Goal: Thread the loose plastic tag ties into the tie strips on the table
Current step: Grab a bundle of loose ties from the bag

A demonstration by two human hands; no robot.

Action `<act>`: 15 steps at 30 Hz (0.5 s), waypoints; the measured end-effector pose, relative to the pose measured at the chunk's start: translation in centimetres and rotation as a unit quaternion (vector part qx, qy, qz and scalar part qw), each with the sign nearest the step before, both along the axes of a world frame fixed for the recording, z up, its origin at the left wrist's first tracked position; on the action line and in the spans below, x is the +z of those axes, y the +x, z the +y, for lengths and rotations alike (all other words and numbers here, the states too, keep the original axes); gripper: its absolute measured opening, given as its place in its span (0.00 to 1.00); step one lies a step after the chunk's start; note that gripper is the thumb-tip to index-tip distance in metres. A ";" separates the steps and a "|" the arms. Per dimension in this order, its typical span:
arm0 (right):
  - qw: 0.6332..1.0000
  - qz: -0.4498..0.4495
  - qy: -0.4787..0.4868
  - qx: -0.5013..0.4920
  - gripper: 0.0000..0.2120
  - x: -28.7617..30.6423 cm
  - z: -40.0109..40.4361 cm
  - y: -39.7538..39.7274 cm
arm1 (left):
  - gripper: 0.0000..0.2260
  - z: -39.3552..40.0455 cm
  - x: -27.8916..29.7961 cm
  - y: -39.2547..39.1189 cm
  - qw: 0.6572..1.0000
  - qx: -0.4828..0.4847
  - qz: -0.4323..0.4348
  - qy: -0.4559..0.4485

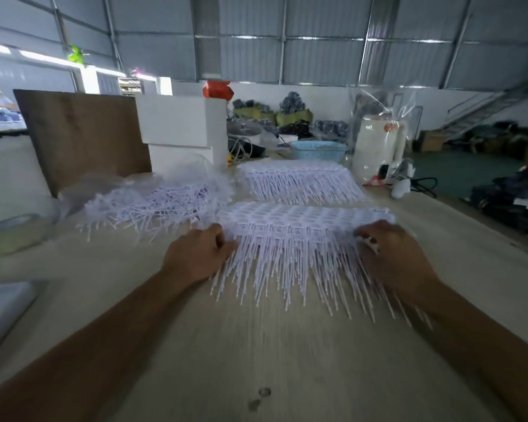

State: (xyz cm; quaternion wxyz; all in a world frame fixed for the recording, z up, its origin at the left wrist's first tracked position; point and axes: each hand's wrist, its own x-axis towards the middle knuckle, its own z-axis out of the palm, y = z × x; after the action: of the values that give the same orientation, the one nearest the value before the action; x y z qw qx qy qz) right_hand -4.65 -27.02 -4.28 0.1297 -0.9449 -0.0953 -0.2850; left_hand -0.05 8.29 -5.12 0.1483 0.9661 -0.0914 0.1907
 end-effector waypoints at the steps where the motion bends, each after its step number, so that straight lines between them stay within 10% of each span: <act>1: 1.000 0.001 -0.005 -0.031 0.12 0.1 -0.8 0.3 | 0.19 0.0 -0.4 0.0 1.000 0.006 0.011 -0.010; 15: 0.959 0.130 0.158 -0.196 0.20 1.1 -4.6 0.4 | 0.15 0.3 -1.2 1.1 0.994 0.032 -0.010 -0.107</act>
State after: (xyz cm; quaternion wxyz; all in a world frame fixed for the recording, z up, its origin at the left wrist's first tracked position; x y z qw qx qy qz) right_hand -4.23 -31.65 -3.20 0.2301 -0.9414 0.1553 -0.1913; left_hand 1.10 8.55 -6.27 0.2442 0.9450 -0.0413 0.2136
